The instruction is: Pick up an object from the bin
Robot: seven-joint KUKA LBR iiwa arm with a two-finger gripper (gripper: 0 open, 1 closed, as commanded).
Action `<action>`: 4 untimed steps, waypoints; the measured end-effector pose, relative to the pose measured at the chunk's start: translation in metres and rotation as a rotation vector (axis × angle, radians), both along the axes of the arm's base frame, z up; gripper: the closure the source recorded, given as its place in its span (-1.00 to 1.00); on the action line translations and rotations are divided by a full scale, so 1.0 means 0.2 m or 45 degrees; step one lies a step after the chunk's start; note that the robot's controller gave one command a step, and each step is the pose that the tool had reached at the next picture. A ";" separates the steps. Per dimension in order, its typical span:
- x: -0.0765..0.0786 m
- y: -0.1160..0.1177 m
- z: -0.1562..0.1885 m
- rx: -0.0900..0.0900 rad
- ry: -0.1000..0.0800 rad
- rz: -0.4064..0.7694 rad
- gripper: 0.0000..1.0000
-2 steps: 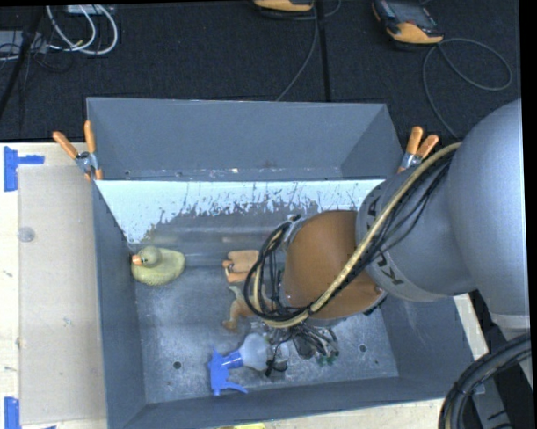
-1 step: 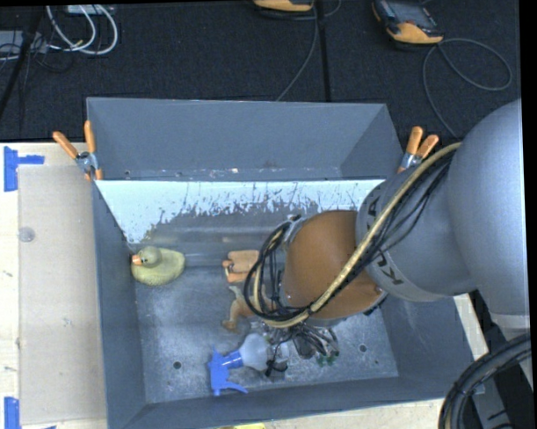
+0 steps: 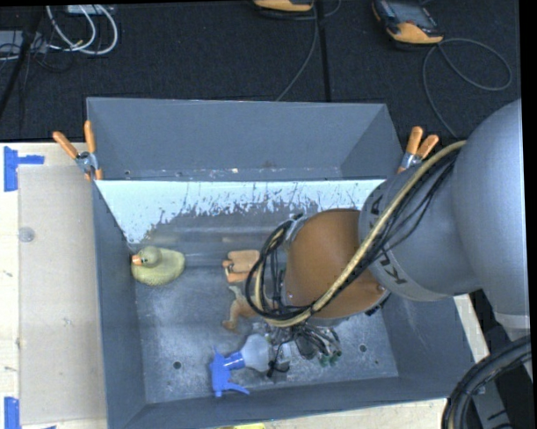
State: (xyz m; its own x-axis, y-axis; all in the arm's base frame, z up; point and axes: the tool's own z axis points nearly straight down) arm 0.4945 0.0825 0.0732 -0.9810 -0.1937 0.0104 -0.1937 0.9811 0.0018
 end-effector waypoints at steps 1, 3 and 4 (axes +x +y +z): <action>-0.01 0.00 0.11 0.000 0.004 -0.002 1.00; 0.00 0.00 0.23 0.000 0.002 -0.002 1.00; -0.01 0.00 0.34 -0.001 0.007 -0.003 1.00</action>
Offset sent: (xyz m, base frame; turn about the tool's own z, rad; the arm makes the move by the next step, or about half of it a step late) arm -0.0002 0.0001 0.0100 0.0000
